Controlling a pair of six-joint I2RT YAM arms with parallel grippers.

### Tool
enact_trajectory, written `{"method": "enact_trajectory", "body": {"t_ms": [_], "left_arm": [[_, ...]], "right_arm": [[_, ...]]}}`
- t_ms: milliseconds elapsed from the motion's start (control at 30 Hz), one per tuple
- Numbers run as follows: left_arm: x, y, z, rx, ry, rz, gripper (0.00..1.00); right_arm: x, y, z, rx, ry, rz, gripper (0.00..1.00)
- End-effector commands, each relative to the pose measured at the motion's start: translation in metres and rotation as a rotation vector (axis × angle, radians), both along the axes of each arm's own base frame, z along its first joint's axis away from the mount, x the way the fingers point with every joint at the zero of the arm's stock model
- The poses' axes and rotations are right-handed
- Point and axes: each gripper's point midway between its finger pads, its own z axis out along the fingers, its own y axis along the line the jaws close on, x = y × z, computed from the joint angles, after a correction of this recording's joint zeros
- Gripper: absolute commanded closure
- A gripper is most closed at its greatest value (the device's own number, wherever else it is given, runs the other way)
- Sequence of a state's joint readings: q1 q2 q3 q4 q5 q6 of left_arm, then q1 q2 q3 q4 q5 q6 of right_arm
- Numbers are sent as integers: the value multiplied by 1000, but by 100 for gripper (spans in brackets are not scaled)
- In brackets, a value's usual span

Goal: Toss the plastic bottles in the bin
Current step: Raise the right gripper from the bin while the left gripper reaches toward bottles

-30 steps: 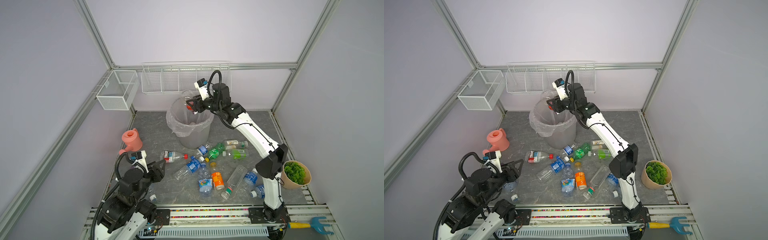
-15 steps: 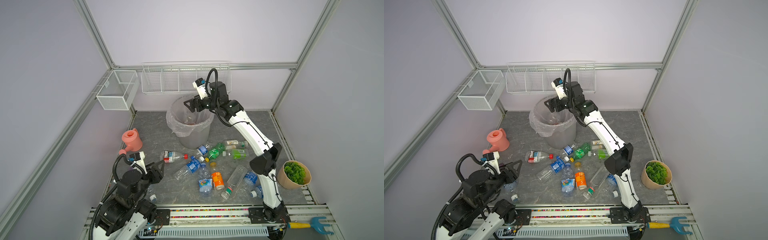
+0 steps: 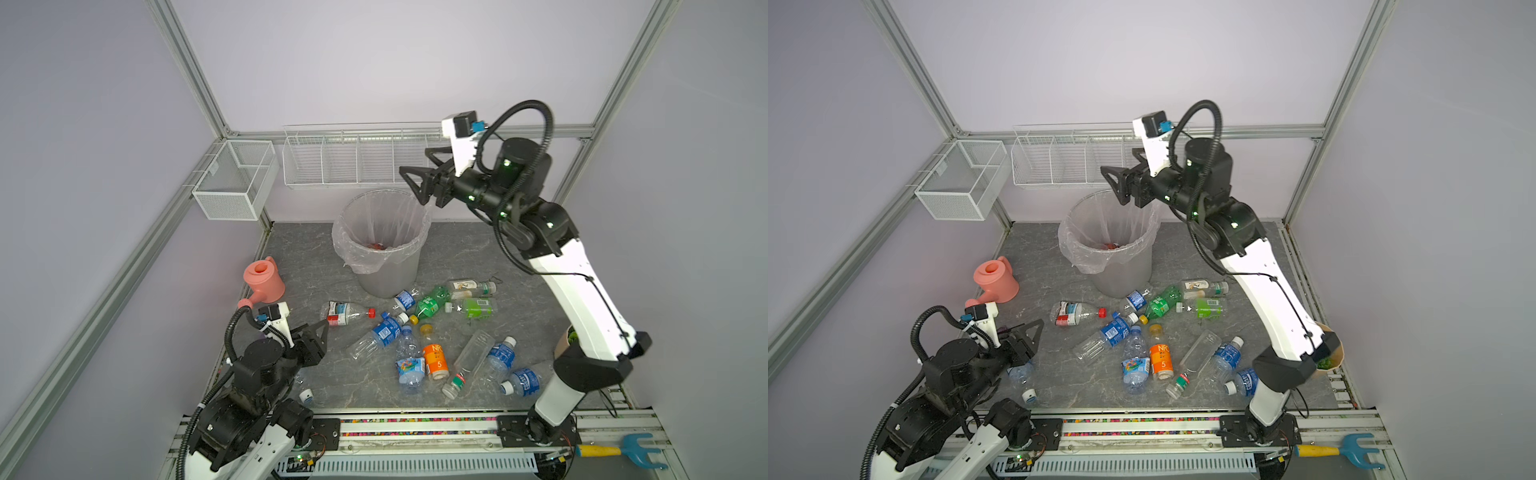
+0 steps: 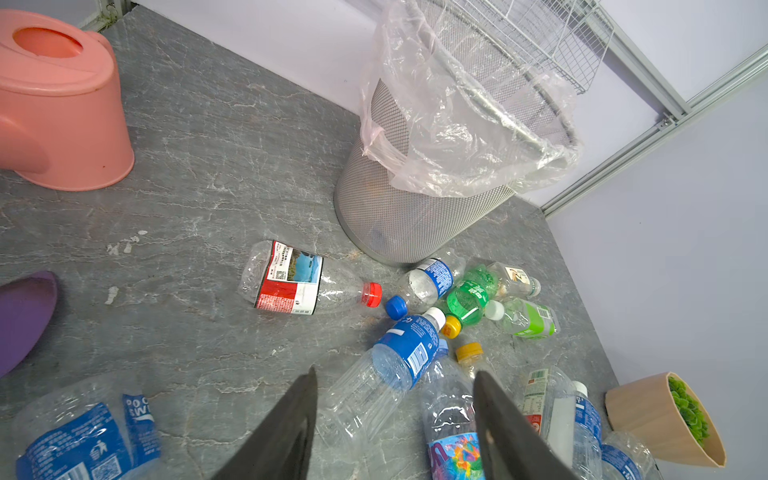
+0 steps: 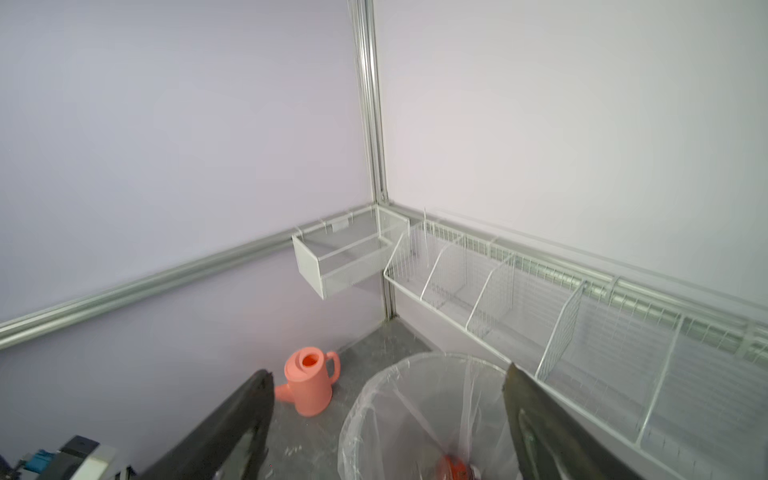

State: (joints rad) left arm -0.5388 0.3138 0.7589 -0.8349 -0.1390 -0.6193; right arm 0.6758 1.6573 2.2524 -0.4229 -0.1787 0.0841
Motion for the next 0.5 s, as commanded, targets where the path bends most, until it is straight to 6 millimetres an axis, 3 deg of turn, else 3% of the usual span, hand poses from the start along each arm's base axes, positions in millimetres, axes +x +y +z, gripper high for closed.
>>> {"method": "enact_trajectory", "body": {"t_ms": [0, 333, 467], "left_arm": [[3, -5, -3, 2, 13, -14, 40], [14, -31, -35, -33, 106, -85, 41], [18, -47, -57, -18, 184, -136, 40]], "right_arm": [[-4, -9, -22, 0, 15, -23, 11], [-10, -54, -114, 11, 298, -78, 11], [-10, -71, -147, 37, 407, -100, 11]]}}
